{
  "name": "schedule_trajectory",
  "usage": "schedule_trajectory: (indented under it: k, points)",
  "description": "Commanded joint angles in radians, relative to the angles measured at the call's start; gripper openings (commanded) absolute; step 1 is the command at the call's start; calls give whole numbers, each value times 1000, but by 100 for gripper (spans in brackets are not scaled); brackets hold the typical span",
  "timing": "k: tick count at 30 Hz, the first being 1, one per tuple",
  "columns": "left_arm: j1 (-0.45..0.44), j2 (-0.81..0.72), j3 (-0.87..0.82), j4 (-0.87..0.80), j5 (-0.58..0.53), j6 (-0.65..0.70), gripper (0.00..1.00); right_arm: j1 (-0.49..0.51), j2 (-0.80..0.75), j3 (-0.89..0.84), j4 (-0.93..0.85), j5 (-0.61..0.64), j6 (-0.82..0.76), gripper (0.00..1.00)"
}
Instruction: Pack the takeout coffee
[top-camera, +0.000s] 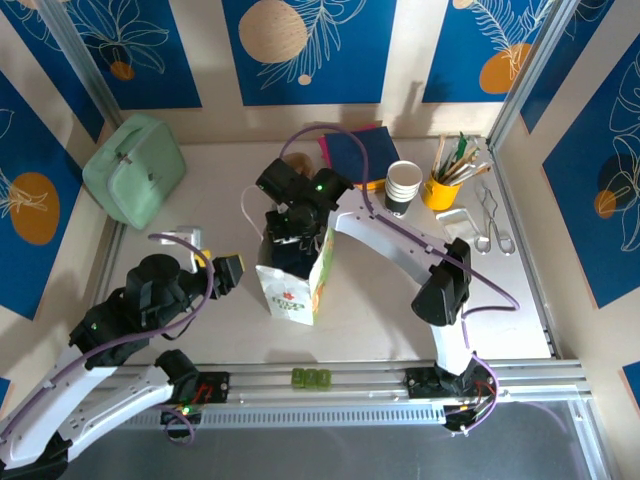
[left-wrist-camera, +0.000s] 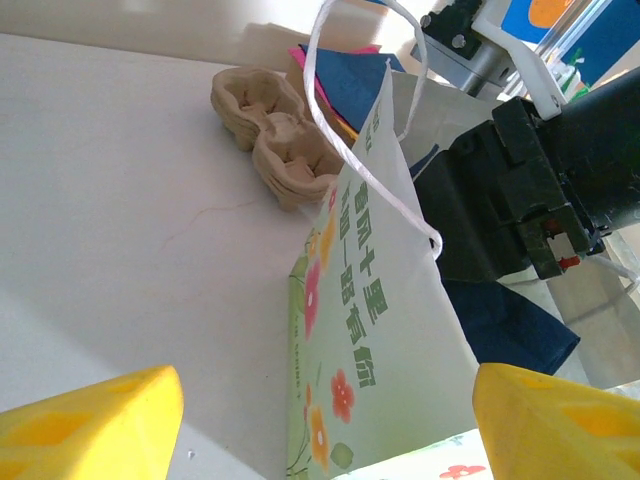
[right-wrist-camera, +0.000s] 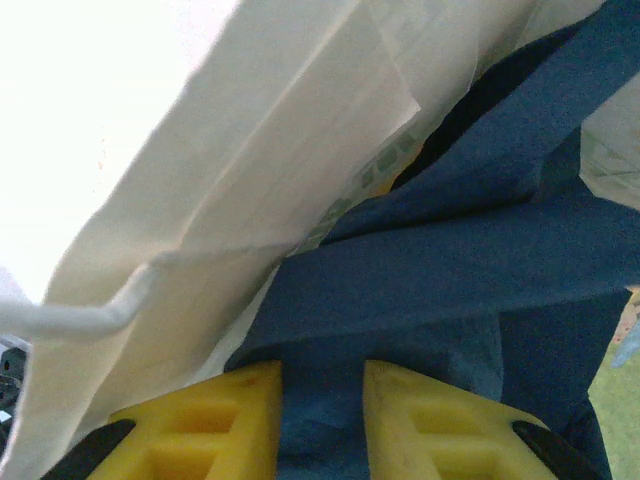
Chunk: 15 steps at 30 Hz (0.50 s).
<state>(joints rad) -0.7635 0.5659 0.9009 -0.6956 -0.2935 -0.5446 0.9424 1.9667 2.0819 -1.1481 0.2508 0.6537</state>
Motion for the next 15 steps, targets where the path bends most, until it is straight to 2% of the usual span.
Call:
schedule_trajectory:
  k: [1,8,12,15]
  points:
    - [7,3,6,-12,-16,0,76,14,-27,86,-42,6,-20,33]
    - [7,3,18,-13,-98,40,80,21,-174,140,-28,13,-84,41]
    - [7,21,43,-44,-191,89,88,2,-310,66,29,59,-143,50]
    - [6,28,49,-52,-270,135,94,-41,-441,-68,107,81,-186,58]
